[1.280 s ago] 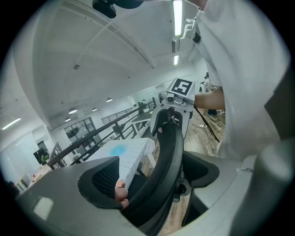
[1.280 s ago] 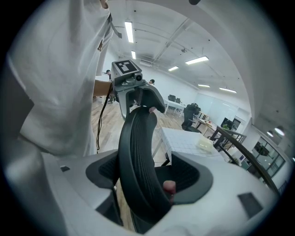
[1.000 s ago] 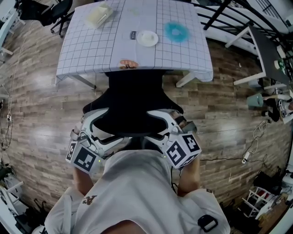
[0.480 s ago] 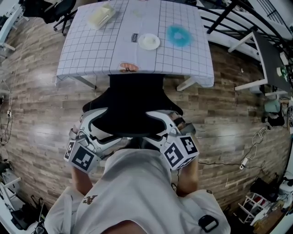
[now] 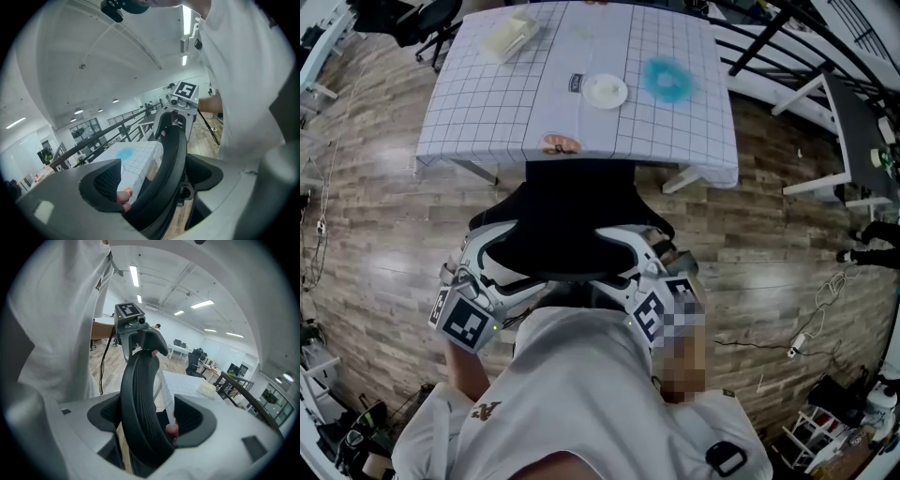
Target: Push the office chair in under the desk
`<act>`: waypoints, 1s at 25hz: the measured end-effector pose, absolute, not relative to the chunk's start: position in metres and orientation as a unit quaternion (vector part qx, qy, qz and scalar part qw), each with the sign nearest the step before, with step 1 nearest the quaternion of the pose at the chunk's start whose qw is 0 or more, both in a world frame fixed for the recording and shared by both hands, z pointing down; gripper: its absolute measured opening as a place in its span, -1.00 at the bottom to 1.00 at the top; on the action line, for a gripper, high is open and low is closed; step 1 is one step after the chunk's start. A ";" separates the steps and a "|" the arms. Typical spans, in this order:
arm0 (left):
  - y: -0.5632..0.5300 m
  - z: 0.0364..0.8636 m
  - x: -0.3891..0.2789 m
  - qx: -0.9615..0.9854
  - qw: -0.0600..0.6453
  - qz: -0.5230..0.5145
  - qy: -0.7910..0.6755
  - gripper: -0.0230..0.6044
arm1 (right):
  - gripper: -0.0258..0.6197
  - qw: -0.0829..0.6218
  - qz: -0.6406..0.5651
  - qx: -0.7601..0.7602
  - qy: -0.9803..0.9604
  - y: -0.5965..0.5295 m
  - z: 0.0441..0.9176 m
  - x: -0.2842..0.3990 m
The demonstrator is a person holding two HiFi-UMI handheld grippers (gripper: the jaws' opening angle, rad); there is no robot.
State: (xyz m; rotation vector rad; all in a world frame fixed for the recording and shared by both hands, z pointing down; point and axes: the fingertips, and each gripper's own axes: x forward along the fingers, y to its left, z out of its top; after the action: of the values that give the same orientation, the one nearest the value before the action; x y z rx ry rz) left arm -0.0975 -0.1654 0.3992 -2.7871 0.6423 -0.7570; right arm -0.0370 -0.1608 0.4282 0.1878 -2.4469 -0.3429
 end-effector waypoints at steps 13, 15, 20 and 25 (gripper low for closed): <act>-0.191 0.400 -0.096 -0.938 0.090 -0.258 0.214 0.43 | 0.09 0.336 -0.127 0.074 -0.930 -0.186 0.430 -0.036; -0.196 0.401 -0.097 -0.938 0.089 -0.259 0.214 0.43 | 0.09 0.339 -0.126 0.074 -0.929 -0.191 0.431 -0.036; -0.207 0.400 -0.098 -0.939 0.090 -0.257 0.209 0.43 | 0.09 0.343 -0.120 0.076 -0.928 -0.201 0.431 -0.037; -0.217 0.398 -0.099 -0.942 0.092 -0.253 0.202 0.43 | 0.09 0.342 -0.115 0.080 -0.929 -0.211 0.430 -0.039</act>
State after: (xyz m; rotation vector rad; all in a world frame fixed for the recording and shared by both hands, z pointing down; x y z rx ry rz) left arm -0.0993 -0.2170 0.3981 -2.7967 0.5994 -0.7513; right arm -0.0389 -0.2110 0.4297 0.2087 -2.4159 -0.3003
